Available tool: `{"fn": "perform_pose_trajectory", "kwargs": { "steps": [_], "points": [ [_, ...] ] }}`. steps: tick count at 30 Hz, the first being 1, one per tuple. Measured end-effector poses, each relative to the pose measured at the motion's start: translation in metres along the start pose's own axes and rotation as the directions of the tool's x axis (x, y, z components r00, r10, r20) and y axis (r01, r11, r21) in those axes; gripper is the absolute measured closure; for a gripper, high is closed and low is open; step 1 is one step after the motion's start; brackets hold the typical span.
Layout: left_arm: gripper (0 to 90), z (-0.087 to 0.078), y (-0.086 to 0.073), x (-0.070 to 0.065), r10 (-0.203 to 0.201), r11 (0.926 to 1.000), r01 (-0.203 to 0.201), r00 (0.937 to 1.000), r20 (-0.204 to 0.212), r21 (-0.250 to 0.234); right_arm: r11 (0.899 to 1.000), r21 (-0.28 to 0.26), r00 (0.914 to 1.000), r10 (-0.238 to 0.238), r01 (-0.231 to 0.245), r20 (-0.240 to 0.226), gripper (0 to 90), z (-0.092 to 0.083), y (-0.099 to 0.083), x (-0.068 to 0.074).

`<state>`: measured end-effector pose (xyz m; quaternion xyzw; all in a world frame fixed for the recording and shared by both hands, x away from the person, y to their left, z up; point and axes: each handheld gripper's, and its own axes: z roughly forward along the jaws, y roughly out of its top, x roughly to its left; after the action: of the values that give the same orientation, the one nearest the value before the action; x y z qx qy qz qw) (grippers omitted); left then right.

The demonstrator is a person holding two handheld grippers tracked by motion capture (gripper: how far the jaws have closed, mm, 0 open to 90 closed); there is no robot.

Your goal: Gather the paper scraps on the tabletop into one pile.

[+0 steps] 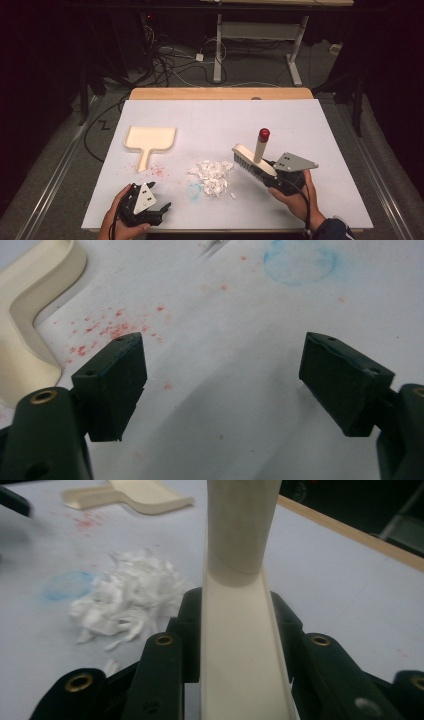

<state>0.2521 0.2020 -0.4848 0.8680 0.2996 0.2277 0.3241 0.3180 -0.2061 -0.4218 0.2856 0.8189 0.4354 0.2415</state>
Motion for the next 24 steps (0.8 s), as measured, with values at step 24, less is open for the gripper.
{"fn": "perform_pose_trajectory", "kwargs": {
  "steps": [24],
  "points": [
    [18.3, -0.001, -0.001, 0.0, -0.014, 0.9999, 0.014, 0.9999, -0.002, -0.001, 0.999, 0.0, 0.9955, -0.04, 0.04, -0.086, 68.0, -0.016, 0.01, 0.018]
  ]
}}
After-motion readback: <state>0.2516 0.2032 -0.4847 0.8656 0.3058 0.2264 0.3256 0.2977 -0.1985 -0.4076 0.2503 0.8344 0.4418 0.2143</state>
